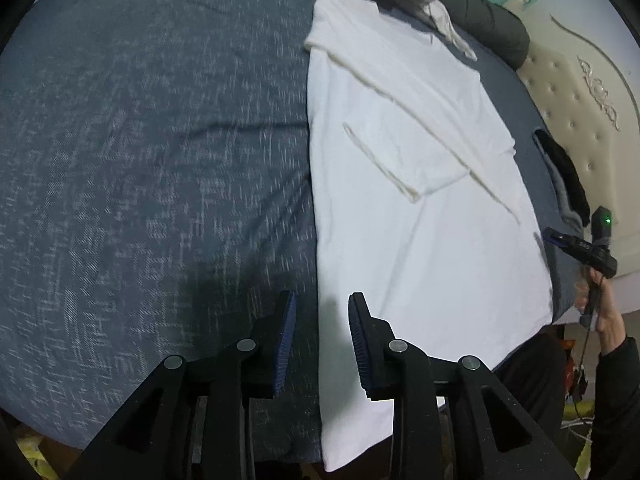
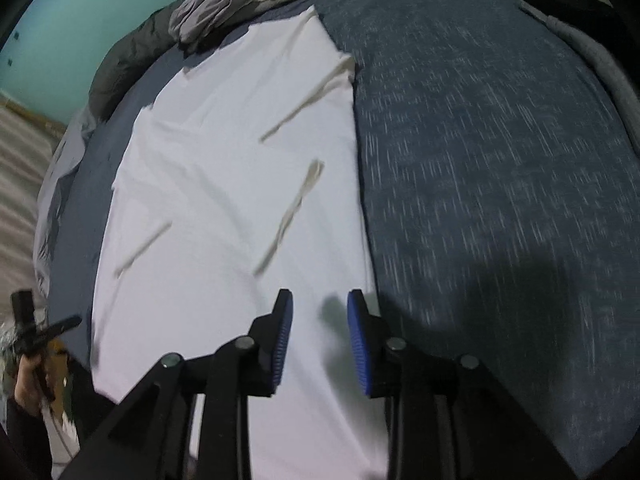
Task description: Fold clothes
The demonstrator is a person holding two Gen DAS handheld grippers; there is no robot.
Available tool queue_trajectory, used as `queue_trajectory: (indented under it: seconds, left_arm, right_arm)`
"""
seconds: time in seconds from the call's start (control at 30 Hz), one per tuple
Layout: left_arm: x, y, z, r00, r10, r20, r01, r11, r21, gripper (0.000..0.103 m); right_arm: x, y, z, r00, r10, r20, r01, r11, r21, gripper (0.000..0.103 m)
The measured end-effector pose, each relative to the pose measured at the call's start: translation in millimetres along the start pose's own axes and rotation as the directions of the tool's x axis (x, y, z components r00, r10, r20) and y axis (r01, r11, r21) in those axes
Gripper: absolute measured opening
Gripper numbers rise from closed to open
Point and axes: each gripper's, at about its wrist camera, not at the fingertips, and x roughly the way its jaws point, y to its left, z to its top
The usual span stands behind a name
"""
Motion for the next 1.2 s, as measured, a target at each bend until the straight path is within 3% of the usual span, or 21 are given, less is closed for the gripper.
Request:
queue_trajectory:
  seconds: [0.03, 0.37, 0.63, 1.2]
  left_arm:
    - [1.8, -1.0, -2.6, 1.000, -0.001, -0.008, 0.001, 1.000, 0.000, 0.032]
    - [19.3, -6.6, -31.0, 0.995, -0.005, -0.103, 0.005, 1.000, 0.007, 0.045]
    - [19.2, -7.7, -50.9, 0.994, -0.002, -0.113, 0.004, 1.000, 0.018, 0.046]
    - [11.1, -2.2, -84.2, 0.989, -0.025, -0.146, 0.028, 0.999, 0.017, 0.046]
  right_arm:
    - [-3.3, -0.9, -5.0, 1.000, -0.004, -0.011, 0.004, 1.000, -0.011, 0.042]
    - [-27.5, -10.3, -60.7, 0.996, -0.023, -0.086, 0.016, 0.997, -0.078, 0.043]
    - [-19.5, -20.9, -88.7, 0.993, 0.000, -0.119, -0.005, 0.999, -0.038, 0.043]
    - [-26.7, -30.8, -112.4, 0.993, -0.019, -0.116, 0.015, 0.999, -0.036, 0.043]
